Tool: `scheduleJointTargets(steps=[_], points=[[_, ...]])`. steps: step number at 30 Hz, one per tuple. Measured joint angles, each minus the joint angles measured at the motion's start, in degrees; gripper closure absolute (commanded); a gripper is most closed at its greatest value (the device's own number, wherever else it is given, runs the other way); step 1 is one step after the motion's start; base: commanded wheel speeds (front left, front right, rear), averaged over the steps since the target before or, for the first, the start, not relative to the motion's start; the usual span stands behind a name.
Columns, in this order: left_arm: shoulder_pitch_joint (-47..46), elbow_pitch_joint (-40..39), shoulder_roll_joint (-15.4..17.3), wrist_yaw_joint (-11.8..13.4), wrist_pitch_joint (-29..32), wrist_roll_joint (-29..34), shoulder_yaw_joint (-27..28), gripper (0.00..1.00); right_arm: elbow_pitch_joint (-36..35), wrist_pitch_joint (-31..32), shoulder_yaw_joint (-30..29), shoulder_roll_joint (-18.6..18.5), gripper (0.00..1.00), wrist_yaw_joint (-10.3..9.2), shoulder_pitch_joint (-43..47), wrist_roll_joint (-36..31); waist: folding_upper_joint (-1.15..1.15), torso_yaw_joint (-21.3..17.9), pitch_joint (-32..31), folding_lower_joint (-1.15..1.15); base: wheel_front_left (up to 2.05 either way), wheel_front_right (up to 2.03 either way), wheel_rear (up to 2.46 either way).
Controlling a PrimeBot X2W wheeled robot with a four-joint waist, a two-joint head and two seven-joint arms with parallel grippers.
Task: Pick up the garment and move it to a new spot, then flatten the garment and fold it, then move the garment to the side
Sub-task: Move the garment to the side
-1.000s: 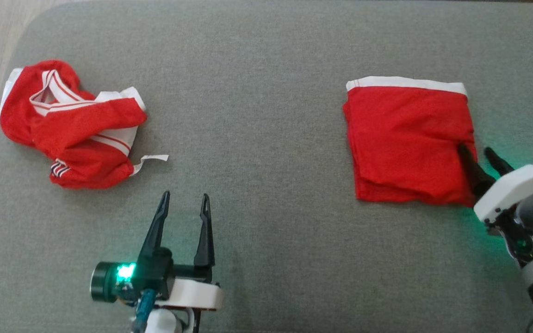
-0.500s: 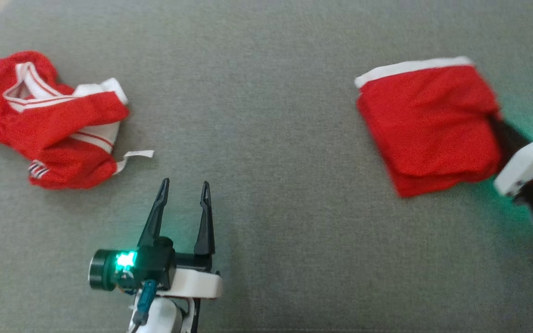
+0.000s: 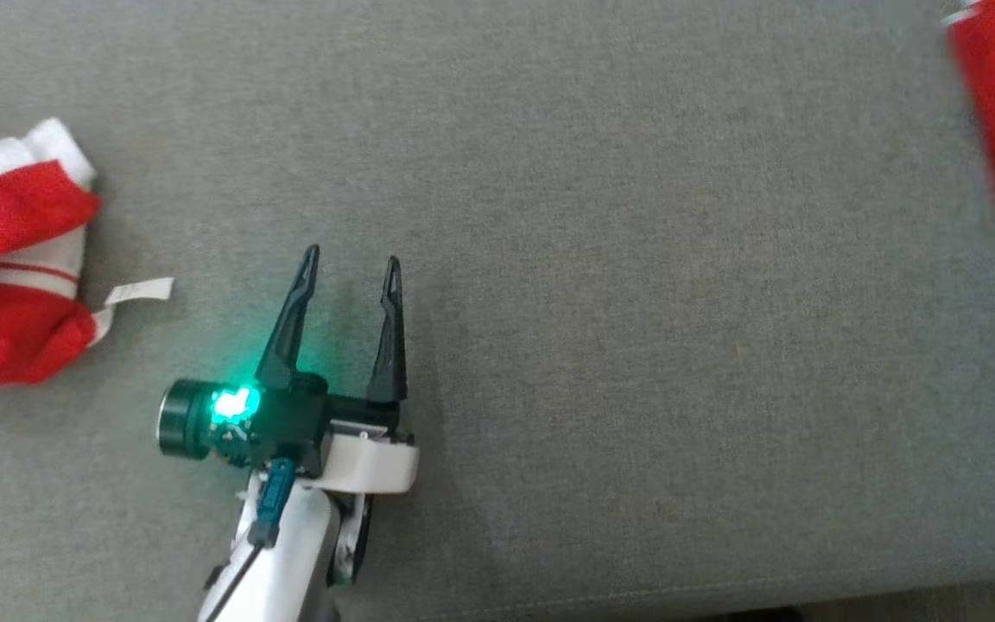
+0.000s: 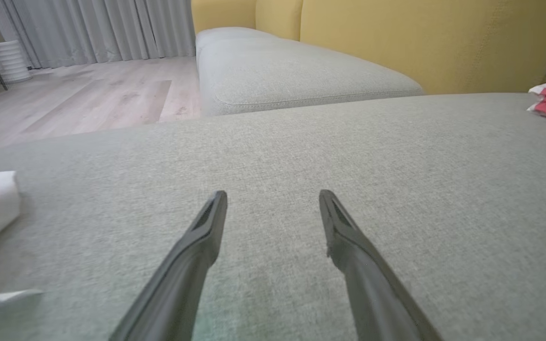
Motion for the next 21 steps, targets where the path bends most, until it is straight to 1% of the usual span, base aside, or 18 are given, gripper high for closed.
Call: scheduleJointTargets(steps=[3, 4, 5, 7, 9, 11, 13, 15, 17, 21], points=[[-1.17, 0.29, 0.02, -0.12, 0.0, 0.32, 0.03, 0.0, 2.63, -2.24, -1.57, -2.25, 1.0, 0.0, -0.71, -1.34, 0.0, -0.85, 1.62, 0.0, 0.0, 0.0, 0.0], [-1.77, 0.55, 0.05, -0.44, 0.0, 0.32, 0.04, 0.0, 4.46, -3.5, -2.1, -2.86, 1.0, 0.0, -1.36, -2.71, 0.0, -1.24, 2.05, 0.0, 0.0, 0.0, 0.0], [-2.07, 0.7, 0.04, -0.56, 0.0, 0.32, 0.04, 0.0, 5.3, -4.94, -2.19, -3.0, 0.0, 0.0, -1.61, -4.17, 0.0, -1.29, 1.91, 0.01, 0.0, 0.0, 0.0], [-2.24, 1.01, 0.04, -0.57, 0.0, 0.32, 0.08, 0.0, 7.21, -8.59, -2.65, -2.94, 0.0, 0.0, -2.68, -7.61, 0.0, -1.19, 1.15, -0.01, 0.0, 0.0, 0.0], [-2.15, 1.41, 0.03, -0.63, 0.0, 0.3, 0.07, 0.0, 8.91, -10.87, -4.1, -2.76, 0.0, 0.0, -4.11, -10.73, 0.0, -0.92, -0.09, -0.01, 0.0, 0.0, 0.0], [-2.11, 1.6, 0.03, -0.63, 0.0, 0.21, 0.05, 0.0, 10.28, -11.74, -6.14, -1.86, 0.0, 0.0, -5.64, -14.12, 0.0, -0.56, -1.64, -0.01, 0.0, 0.0, 0.0], [-1.81, 1.74, 0.01, -0.63, 0.0, -0.2, 0.01, 0.0, 9.73, -11.83, -8.33, 0.08, 0.0, 0.0, -5.91, -18.07, 0.0, -0.09, -3.5, -0.02, 0.0, 0.0, 0.0], [-1.26, 2.23, 0.0, -0.63, 0.0, -0.92, -0.05, 0.0, 7.57, -11.89, -10.51, 3.42, 0.0, 0.0, -5.07, -21.12, 0.0, 0.45, -5.57, -0.02, 0.0, 0.0, 0.0], [-0.14, 2.76, -0.01, -0.63, 0.0, -1.65, -0.04, 0.0, 4.17, -11.89, -12.33, 7.65, 0.0, 0.0, -2.33, -22.88, 0.0, 1.03, -7.83, -0.02, 0.0, 0.0, 0.0], [3.52, 3.71, -0.01, -0.63, 0.0, -3.53, 0.08, 0.0, -3.08, -11.89, -13.8, 16.64, 0.0, 0.0, 8.49, -24.31, 0.0, 2.42, -13.01, -0.02, 0.0, 0.0, 0.0]])
